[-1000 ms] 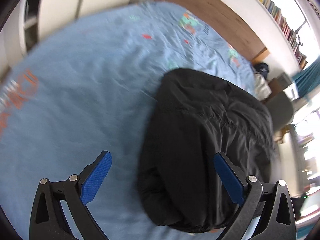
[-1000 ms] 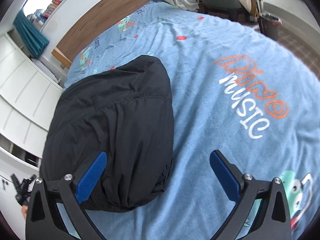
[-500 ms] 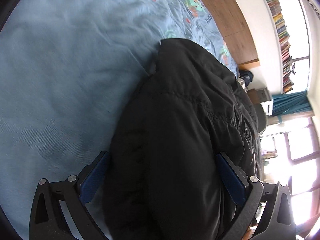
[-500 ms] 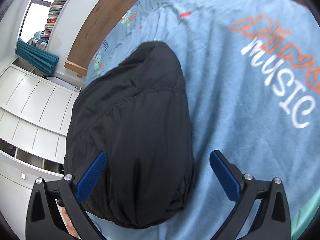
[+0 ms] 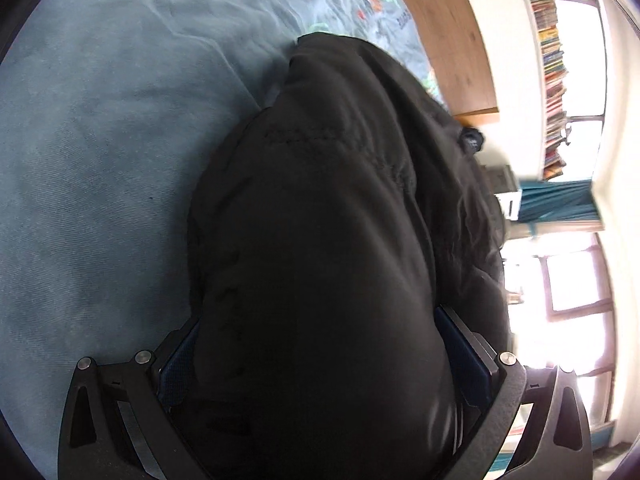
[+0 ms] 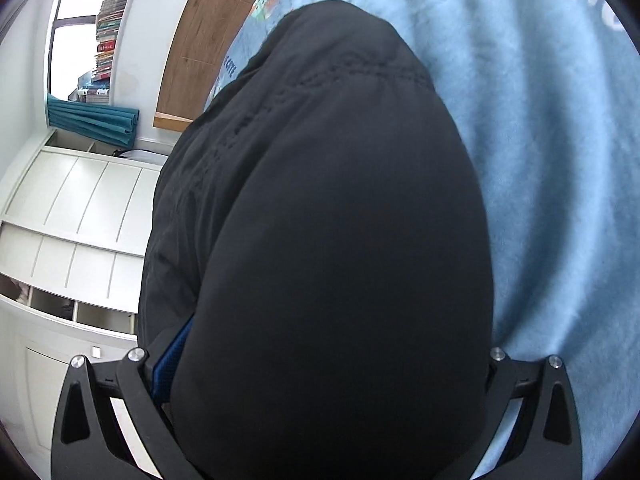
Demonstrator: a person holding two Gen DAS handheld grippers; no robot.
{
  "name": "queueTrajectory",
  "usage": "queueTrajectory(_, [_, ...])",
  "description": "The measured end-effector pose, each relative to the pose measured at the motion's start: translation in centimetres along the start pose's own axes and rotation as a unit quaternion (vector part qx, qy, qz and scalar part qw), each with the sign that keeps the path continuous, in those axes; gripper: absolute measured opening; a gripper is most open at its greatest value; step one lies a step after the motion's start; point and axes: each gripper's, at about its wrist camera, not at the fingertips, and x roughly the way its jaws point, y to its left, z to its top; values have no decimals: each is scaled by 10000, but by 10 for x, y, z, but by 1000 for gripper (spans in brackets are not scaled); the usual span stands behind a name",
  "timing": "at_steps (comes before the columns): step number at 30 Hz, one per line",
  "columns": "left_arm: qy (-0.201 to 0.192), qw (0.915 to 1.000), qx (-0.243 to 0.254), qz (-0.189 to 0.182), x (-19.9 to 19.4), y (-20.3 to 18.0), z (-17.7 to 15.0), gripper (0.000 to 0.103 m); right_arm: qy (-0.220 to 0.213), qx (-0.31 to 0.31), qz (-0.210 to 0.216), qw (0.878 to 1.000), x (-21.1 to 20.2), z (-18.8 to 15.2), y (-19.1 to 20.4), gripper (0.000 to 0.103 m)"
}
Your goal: Fold large clothes
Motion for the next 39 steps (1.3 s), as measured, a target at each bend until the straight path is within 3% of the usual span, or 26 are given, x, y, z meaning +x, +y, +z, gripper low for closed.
queueTrajectory(2, [-120, 9998, 49, 152, -1, -4, -4, 94, -22, 57, -33, 10000, 2, 0, 0, 103])
queueTrajectory(4, [-178, 9996, 106, 178, 0, -10, -7, 74, -28, 57, -137, 9999, 6, 1, 3, 103])
queueTrajectory(7, [-245, 9991, 322, 129, -2, -26, -14, 51, 67, -177, -275, 9994, 7, -1, 14, 102])
queueTrajectory(8, [-265, 9988, 398, 123, -2, -31, -15, 47, 63, -267, -319, 9991, 8, 0, 19, 97])
queueTrajectory(10, [-317, 9978, 572, 96, -4, -42, -16, 34, -18, -378, -263, 9989, 7, -2, 28, 69])
queueTrajectory(13, [-401, 9957, 831, 38, -11, -64, -18, 27, -186, -704, -279, 9970, 1, -5, 52, 40])
queueTrajectory(18, [-606, 9882, 1394, -180, -30, -116, -20, 23, -524, -1517, -291, 9866, -14, -6, 114, 28])
queueTrajectory(22, [-736, 9820, 1693, -390, -50, -147, -26, 21, -760, -2055, -179, 9755, -27, -15, 166, 26])
queueTrajectory(28, [-896, 9738, 2022, -528, -89, -179, -49, 21, -979, -2452, 17, 9645, -57, -40, 214, 25])
queueTrajectory(36, [-710, 9721, 2161, -571, -121, -157, -102, 21, -915, -2411, 206, 9660, -119, -97, 187, 25])
queueTrajectory(39, [-568, 9779, 1971, -393, -115, -127, -114, 20, -826, -2213, 121, 9716, -127, -113, 156, 25])
